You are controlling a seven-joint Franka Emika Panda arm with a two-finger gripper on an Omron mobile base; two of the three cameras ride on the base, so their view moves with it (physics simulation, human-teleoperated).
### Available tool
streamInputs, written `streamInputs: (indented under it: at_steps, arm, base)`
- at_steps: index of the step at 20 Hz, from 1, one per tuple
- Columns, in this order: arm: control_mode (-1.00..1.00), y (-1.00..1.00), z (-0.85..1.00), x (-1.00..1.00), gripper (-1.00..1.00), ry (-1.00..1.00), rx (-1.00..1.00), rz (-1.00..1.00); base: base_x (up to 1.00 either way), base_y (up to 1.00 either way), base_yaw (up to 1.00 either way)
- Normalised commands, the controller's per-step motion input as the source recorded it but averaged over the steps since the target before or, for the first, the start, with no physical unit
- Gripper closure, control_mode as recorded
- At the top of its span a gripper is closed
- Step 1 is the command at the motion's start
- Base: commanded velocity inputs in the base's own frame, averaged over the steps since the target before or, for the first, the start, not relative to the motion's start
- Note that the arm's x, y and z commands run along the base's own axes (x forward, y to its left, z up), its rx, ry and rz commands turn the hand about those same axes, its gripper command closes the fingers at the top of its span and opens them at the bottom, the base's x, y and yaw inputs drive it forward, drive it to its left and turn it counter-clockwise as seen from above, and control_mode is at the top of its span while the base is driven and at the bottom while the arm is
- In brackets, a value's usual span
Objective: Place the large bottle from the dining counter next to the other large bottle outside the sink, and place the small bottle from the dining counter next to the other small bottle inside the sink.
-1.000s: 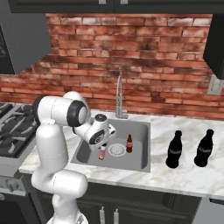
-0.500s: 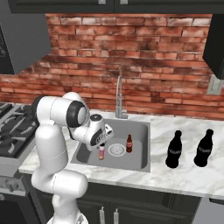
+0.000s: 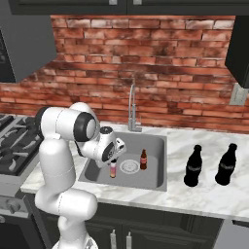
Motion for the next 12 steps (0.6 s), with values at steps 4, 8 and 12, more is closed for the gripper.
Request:
streamInputs:
  at_steps: [4, 8, 12]
  arm:
    - [-1.0, 0.08, -0.09, -0.11, 1.0, 0.0, 0.0, -0.02]
    - [-1.0, 0.11, -0.12, -0.13, 1.0, 0.0, 0.0, -0.02]
    - [-1.0, 0.13, -0.14, -0.15, 1.0, 0.0, 0.0, -0.01]
  base:
    - [0.0, 0.0, 0.0]
    - [0.0, 0.0, 0.0]
    - [0.0, 0.0, 0.0]
